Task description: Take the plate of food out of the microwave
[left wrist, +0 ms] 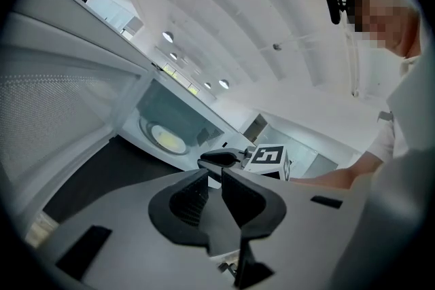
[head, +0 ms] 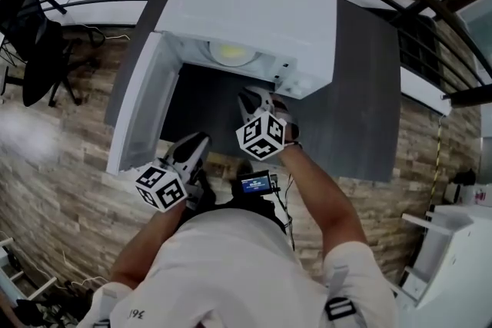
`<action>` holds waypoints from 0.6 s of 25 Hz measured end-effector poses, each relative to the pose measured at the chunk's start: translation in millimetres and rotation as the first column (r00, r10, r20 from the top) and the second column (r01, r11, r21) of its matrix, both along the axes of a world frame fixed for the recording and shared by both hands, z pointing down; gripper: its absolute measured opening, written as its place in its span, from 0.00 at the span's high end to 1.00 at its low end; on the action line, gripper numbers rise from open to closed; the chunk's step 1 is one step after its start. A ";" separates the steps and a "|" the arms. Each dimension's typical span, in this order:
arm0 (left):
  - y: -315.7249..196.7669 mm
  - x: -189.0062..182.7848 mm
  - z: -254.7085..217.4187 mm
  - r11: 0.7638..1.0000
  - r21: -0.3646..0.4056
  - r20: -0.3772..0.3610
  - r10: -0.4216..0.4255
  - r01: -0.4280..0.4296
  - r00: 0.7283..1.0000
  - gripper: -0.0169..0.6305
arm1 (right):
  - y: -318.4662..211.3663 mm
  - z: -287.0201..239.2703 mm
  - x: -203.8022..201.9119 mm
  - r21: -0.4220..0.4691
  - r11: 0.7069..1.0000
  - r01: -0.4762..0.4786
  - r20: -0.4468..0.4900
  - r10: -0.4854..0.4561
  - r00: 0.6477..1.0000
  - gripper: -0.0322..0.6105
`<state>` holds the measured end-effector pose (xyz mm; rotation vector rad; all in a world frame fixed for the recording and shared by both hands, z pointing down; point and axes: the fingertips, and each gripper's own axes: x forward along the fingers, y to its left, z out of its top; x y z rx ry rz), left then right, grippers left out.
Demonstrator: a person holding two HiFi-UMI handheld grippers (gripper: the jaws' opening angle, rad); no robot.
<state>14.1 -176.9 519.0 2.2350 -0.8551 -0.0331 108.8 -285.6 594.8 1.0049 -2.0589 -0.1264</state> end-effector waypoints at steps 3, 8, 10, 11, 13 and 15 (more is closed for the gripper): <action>-5.8 6.1 7.8 1.000 -0.012 0.008 -0.007 0.007 1.000 0.90 | -15.9 10.3 -6.6 0.048 0.998 0.046 -0.109 -0.041 0.993 0.88; -13.9 17.5 22.7 0.999 -0.042 0.012 -0.011 0.012 1.000 0.90 | -40.5 21.9 -9.9 0.078 0.994 0.078 -0.216 -0.060 0.975 0.88; -17.5 21.7 28.5 0.998 -0.059 0.010 -0.010 0.011 1.000 0.90 | -49.4 25.2 -10.5 0.085 0.992 0.089 -0.252 -0.065 0.966 0.88; -19.6 23.7 31.4 0.998 -0.068 0.007 -0.010 0.010 1.000 0.90 | -53.8 27.5 -10.9 0.087 0.992 0.096 -0.273 -0.069 0.960 0.88; -24.3 27.8 38.0 0.996 -0.090 -0.001 -0.008 0.008 1.000 0.90 | -63.3 33.6 -11.2 0.086 0.990 0.107 -0.320 -0.074 0.944 0.88; -29.8 31.2 46.5 0.993 -0.114 -0.008 -0.009 0.009 1.000 0.90 | -73.4 41.1 -10.6 0.087 0.990 0.115 -0.374 -0.074 0.924 0.88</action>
